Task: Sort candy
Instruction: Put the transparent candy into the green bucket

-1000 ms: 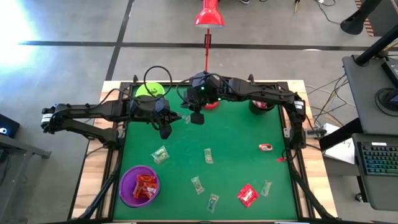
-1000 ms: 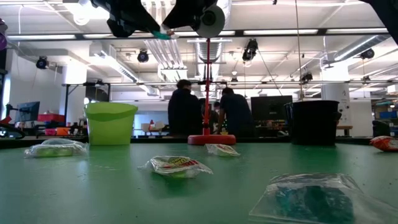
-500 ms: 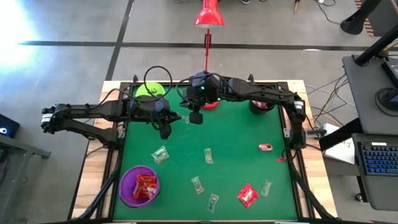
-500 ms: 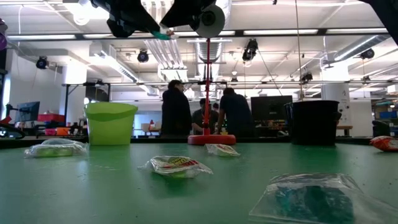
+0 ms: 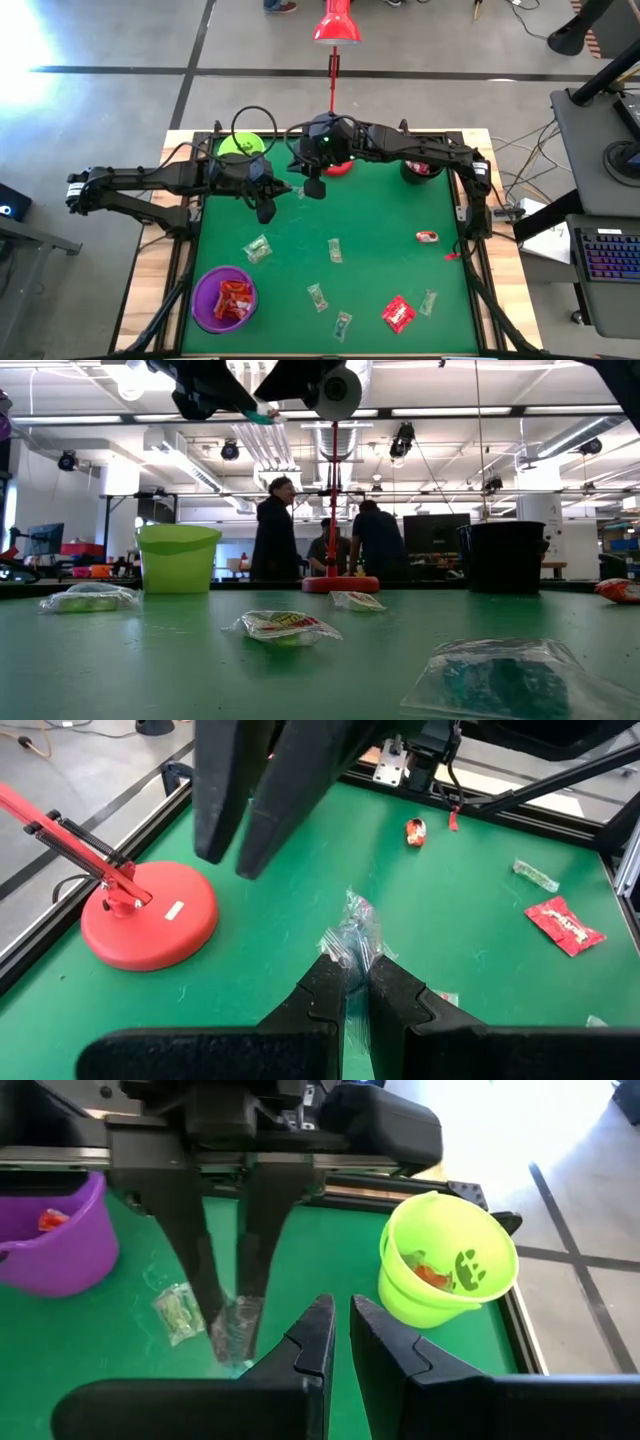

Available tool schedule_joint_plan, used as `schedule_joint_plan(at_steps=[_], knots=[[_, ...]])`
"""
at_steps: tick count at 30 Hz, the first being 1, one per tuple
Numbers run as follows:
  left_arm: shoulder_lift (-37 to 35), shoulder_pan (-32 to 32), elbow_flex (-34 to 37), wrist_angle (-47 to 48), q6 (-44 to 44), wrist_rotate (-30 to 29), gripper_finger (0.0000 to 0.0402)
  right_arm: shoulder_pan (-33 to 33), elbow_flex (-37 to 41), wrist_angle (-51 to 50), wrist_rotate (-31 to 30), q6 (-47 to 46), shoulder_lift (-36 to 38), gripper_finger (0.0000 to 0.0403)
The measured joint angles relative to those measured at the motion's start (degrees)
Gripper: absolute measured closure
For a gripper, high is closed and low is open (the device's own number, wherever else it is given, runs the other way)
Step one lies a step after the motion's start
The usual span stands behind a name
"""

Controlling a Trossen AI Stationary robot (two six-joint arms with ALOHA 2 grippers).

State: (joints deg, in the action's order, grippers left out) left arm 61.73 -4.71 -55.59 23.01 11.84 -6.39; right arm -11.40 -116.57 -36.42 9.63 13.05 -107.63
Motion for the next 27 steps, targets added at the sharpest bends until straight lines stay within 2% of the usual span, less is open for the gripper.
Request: schedule_joint_plan(at_steps=[7, 13, 27], knots=[[0.0, 0.0, 0.0, 0.2, 0.0, 0.0, 0.04, -0.8, 0.0, -0.1, -0.2, 0.1, 0.0, 0.0374], [0.0, 0.0, 0.0, 0.3, 0.0, 0.0, 0.04, -1.0, 0.0, 0.3, -0.6, 4.5, 0.0, 0.0374], [0.0, 0.0, 0.0, 0.2, 0.0, 0.0, 0.04, -1.1, 0.0, 1.5, -0.7, 3.0, -0.2, 0.0374]])
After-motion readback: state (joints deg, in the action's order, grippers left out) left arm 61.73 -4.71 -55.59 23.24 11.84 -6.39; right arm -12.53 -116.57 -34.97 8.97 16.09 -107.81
